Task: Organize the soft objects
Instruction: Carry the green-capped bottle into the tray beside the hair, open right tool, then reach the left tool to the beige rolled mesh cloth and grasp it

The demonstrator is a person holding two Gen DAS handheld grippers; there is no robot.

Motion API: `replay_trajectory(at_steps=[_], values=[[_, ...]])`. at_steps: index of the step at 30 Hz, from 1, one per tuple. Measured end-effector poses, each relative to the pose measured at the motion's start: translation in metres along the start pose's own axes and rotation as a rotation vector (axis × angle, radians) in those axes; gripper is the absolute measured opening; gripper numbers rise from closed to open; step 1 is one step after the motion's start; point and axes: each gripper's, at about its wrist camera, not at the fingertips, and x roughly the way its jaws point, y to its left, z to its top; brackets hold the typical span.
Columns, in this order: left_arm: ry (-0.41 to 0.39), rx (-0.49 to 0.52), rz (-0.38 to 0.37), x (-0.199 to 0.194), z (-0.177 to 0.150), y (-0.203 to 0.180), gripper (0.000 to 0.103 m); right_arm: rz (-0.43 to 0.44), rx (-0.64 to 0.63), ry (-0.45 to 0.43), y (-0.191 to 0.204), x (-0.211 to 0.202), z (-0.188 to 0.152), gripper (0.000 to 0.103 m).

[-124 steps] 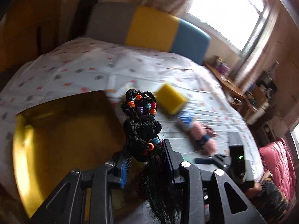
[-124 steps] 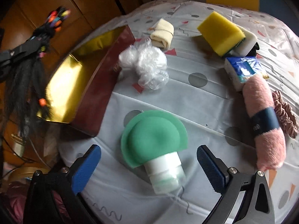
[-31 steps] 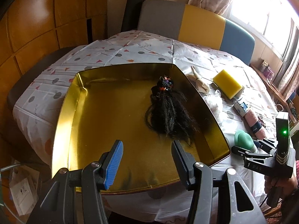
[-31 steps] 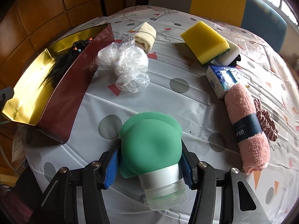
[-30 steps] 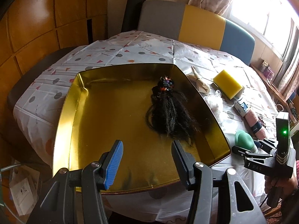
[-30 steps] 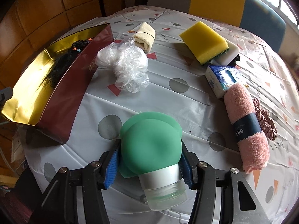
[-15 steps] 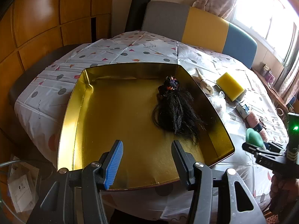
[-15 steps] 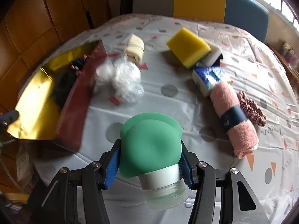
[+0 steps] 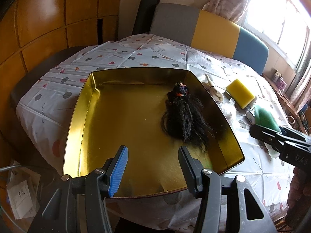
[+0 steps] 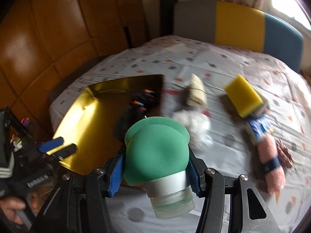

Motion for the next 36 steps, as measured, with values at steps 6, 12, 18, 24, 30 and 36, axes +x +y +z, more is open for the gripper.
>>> replay_trajectory(at_steps=[6, 12, 18, 24, 30, 36], values=[[-0.011, -0.04, 0.018, -0.001, 0.001, 0.014, 0.054, 0.045, -0.064, 0.038, 0.036, 0.029, 0.011, 0.057], [-0.006, -0.073, 0.041, 0.002, 0.001, 0.029, 0.054, 0.049, -0.102, 0.102, 0.051, 0.061, 0.009, 0.062], [-0.012, -0.063, 0.054, 0.001, 0.002, 0.031, 0.054, 0.018, -0.11, 0.166, 0.048, 0.085, -0.005, 0.076], [-0.005, -0.045, 0.048, 0.002, 0.001, 0.026, 0.054, 0.049, -0.083, 0.143, 0.043, 0.073, -0.01, 0.077], [-0.01, -0.02, 0.049, 0.0, 0.001, 0.019, 0.054, 0.065, -0.024, 0.082, 0.029, 0.049, -0.01, 0.077], [-0.006, 0.007, 0.048, -0.002, 0.001, 0.01, 0.054, 0.054, 0.009, 0.015, 0.013, 0.023, -0.006, 0.079]])
